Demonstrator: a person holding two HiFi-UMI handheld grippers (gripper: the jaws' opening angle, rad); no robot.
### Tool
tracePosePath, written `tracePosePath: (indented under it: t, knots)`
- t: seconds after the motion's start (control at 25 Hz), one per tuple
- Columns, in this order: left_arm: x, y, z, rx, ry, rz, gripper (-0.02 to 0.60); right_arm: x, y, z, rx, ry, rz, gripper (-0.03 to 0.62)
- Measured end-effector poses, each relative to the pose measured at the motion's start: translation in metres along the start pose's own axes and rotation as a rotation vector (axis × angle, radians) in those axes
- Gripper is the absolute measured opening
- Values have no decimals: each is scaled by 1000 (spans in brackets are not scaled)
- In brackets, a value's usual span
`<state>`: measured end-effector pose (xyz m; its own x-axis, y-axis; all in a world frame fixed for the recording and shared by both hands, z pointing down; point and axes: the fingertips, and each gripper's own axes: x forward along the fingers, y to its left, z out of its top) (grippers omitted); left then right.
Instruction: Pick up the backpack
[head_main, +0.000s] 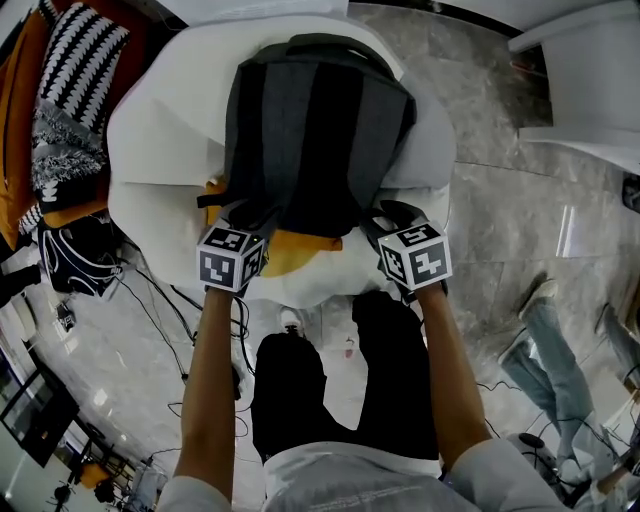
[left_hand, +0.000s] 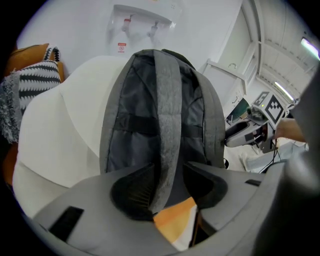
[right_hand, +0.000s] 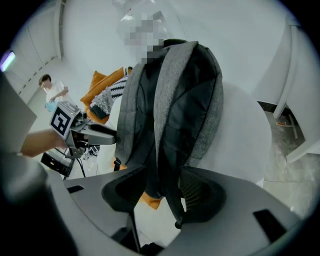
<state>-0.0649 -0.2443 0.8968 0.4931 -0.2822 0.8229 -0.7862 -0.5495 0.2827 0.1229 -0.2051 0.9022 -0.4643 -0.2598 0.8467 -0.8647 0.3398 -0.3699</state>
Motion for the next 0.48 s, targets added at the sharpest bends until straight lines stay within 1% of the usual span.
tracePosePath:
  t: [0.28,0.48]
  knots:
    - [19,0,-8,1,0,-11,196,18,-4,-3,-19,3,10,190]
    - [27,1,-8,-34,-23,-20,196,27,-5,-6,-20,10,24,190]
